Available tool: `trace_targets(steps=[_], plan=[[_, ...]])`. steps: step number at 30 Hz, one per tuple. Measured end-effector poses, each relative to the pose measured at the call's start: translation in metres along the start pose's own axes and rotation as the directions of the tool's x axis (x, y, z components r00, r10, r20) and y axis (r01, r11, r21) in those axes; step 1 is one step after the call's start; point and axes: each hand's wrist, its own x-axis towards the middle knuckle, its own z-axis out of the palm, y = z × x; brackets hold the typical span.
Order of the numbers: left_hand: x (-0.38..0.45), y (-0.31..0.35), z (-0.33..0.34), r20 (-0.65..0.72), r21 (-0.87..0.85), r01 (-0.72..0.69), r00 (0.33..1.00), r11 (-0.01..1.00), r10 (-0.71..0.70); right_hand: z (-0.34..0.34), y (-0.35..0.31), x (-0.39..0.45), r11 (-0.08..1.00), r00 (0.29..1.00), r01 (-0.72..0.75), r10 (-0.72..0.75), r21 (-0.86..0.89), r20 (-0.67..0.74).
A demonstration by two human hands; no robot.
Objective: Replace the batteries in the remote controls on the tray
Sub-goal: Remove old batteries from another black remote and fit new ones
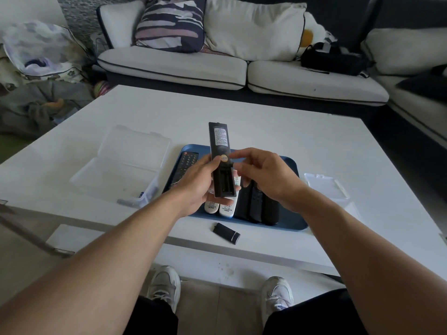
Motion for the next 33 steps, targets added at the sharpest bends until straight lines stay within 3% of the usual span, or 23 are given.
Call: trace_targets(steps=[14, 19, 33], plan=[[0.0, -0.004, 0.004, 0.058, 0.048, 0.028, 0.998, 0.998, -0.03, -0.003, 0.007, 0.0, 0.981, 0.999, -0.032, 0.037, -0.189, 0.022], [0.001, -0.004, 0.003, 0.07, 0.047, 0.044, 0.996, 0.998, -0.047, -0.005, 0.007, 0.0, 0.975, 1.0, -0.005, -0.002, -0.223, -0.029], [0.001, -0.006, 0.003, 0.154, 0.041, 0.077, 0.985, 0.996, -0.082, -0.003, 0.017, 0.004, 0.983, 0.998, -0.027, 0.017, -0.18, -0.06]])
